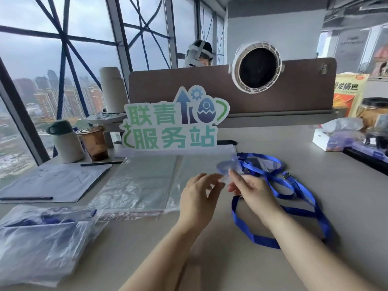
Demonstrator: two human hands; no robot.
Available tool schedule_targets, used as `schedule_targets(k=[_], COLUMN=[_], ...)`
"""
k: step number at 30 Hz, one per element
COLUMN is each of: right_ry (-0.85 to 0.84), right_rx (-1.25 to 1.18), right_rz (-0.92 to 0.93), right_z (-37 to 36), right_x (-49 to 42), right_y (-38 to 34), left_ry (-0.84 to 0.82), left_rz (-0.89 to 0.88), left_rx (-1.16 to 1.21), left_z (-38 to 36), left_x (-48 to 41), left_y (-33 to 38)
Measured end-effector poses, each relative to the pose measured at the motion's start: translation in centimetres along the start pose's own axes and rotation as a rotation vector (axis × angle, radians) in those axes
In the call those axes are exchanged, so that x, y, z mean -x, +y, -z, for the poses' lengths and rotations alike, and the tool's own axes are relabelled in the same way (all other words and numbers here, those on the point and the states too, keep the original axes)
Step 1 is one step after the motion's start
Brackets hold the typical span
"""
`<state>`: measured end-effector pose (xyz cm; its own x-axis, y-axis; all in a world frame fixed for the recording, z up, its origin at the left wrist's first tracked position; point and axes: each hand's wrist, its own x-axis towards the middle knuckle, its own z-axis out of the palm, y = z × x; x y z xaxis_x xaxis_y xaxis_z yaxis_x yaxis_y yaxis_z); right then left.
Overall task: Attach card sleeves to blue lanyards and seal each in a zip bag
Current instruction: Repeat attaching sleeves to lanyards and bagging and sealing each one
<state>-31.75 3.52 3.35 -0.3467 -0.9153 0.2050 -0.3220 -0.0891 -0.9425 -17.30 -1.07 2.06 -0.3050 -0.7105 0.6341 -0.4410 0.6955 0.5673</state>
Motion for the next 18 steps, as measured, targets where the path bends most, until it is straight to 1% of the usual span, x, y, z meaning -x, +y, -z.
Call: schedule_targets(k=[4, 5, 7, 8, 10, 14, 16, 18], right_ry=[0.055, 0.073, 0.100, 0.111, 0.138, 0.191, 0.214, 0.273], right_rx=[0.011, 0.001, -0.015, -0.024, -0.046, -0.087, -0.087, -0.078], right_rz=[-0.060, -0.072, -0.090, -0.094, -0.085, -0.052, -0.060, -0.075], right_z=[-0.4, -0.3, 0.2, 0.5, 1.0, 1.5, 1.3, 1.0], right_x=[0.3, 0.3, 0.3, 0.4, 0.5, 0.3, 0.3, 0.3], right_y=[0.1, 0.2, 0.3, 0.4, 0.6, 0.8, 0.9, 0.9], left_ry=[0.043, 0.014, -0.103, -0.165, -0.219, -0.247, -0.228, -0.187], left_rz=[-0.027, -0.047, -0.070, -0.055, -0.010, 0.082, 0.158, 0.212], left_rx=[-0.002, -0.038, -0.132, -0.167, -0.204, -0.234, -0.177, -0.110], left_z=[0.3, 0.3, 0.4, 0.6, 1.3, 2.8, 3.0, 2.8], left_x=[0.0, 0.1, 0.2, 0.4, 0.5, 0.7, 0.6, 0.5], left_y=[0.0, 0.0, -0.3, -0.4, -0.7, -1.0, -1.2, -1.5])
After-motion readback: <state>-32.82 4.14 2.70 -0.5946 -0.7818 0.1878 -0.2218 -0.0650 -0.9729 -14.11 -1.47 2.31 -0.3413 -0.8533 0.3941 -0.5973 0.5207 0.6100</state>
